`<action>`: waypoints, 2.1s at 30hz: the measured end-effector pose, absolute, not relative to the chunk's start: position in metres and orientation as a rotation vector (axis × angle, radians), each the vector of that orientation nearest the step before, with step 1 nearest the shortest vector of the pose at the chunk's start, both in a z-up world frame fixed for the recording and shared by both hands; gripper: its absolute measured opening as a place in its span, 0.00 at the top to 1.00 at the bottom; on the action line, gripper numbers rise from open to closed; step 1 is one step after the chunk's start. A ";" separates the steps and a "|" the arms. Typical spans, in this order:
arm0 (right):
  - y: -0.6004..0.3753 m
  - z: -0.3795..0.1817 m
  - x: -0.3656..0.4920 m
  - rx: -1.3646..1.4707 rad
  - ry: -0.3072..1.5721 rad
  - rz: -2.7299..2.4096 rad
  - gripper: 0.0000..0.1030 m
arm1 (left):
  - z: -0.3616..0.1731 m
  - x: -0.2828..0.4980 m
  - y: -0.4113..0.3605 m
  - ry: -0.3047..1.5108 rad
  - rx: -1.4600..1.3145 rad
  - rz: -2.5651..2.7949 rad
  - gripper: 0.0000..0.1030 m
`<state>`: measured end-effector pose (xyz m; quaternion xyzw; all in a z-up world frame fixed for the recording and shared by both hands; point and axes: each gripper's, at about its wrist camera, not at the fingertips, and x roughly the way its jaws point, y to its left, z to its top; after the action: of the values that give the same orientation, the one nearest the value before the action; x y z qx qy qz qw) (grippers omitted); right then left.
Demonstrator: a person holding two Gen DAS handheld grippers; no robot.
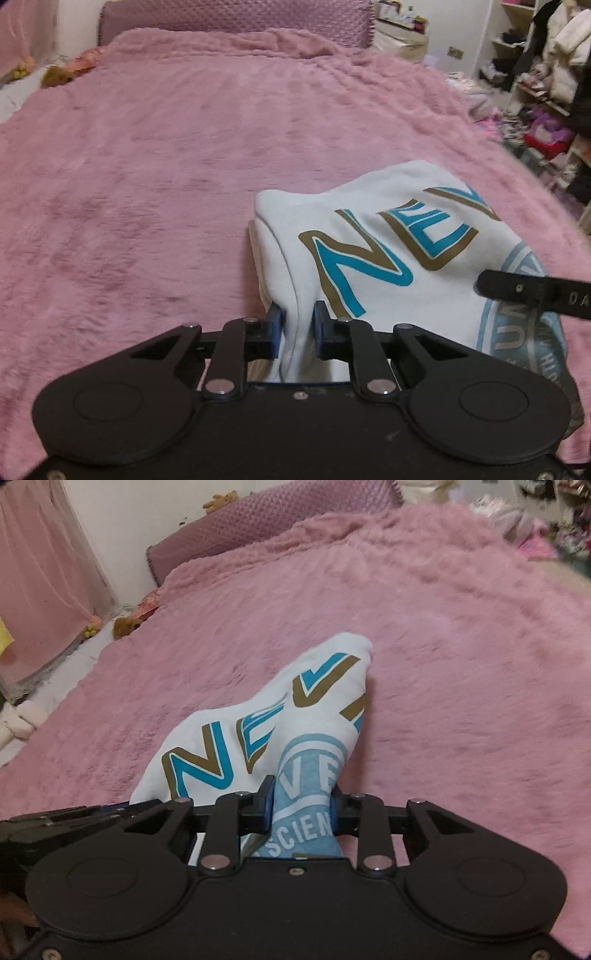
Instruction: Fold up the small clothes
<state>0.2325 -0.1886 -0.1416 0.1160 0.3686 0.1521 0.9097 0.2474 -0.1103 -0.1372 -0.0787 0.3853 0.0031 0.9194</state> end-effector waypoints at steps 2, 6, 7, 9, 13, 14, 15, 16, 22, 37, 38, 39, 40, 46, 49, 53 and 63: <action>-0.210 -0.139 0.227 0.269 0.763 0.281 0.78 | -0.137 0.247 -0.122 0.790 -0.178 -0.022 0.86; -0.245 -0.148 0.222 0.299 0.797 0.236 0.77 | -0.152 0.253 -0.147 0.829 -0.180 -0.056 0.85; -0.251 -0.158 0.224 0.311 0.824 0.221 0.77 | -0.160 0.256 -0.153 0.844 -0.165 -0.048 0.85; -0.252 -0.180 0.229 0.312 0.873 0.196 0.72 | -0.176 0.258 -0.158 0.861 -0.138 -0.025 0.81; -0.253 -0.212 0.235 0.344 0.902 0.134 0.67 | -0.197 0.256 -0.153 0.852 -0.122 0.012 0.48; -0.252 -0.213 0.236 0.343 0.899 0.129 0.66 | -0.198 0.257 -0.147 0.856 -0.148 0.023 0.43; -0.251 -0.212 0.235 0.332 0.891 0.128 0.66 | -0.200 0.255 -0.139 0.868 -0.200 0.009 0.43; -0.249 -0.209 0.233 0.318 0.879 0.133 0.65 | -0.198 0.255 -0.131 0.876 -0.249 -0.003 0.43; -0.258 -0.158 0.187 0.218 0.741 0.093 0.61 | -0.157 0.226 -0.109 0.857 -0.316 -0.003 0.46; -0.228 -0.190 0.132 0.060 0.928 0.168 0.77 | -0.186 0.168 -0.167 0.978 -0.093 -0.039 0.36; -0.230 -0.185 0.133 0.075 0.921 0.166 0.76 | -0.176 0.170 -0.170 0.967 -0.075 -0.028 0.36; -0.232 -0.179 0.132 0.097 0.906 0.165 0.75 | -0.168 0.169 -0.170 0.939 -0.068 -0.017 0.36; -0.234 -0.173 0.132 0.120 0.883 0.167 0.75 | -0.158 0.170 -0.169 0.894 -0.067 -0.008 0.36; -0.238 -0.156 0.182 0.078 0.796 0.140 0.69 | -0.133 0.220 -0.175 0.748 -0.063 -0.004 0.35; -0.241 -0.161 0.223 0.091 0.802 0.125 0.69 | -0.153 0.258 -0.177 0.778 -0.052 0.057 0.35; -0.243 -0.188 0.258 0.083 0.880 0.122 0.66 | -0.191 0.295 -0.167 0.888 -0.093 0.056 0.18; -0.246 -0.167 0.259 0.149 0.835 0.128 0.63 | -0.167 0.298 -0.163 0.847 -0.114 0.067 0.16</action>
<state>0.2589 -0.2460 -0.1669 0.0723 0.4049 0.0620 0.9094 0.2984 -0.1631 -0.1674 -0.0553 0.4108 0.0324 0.9095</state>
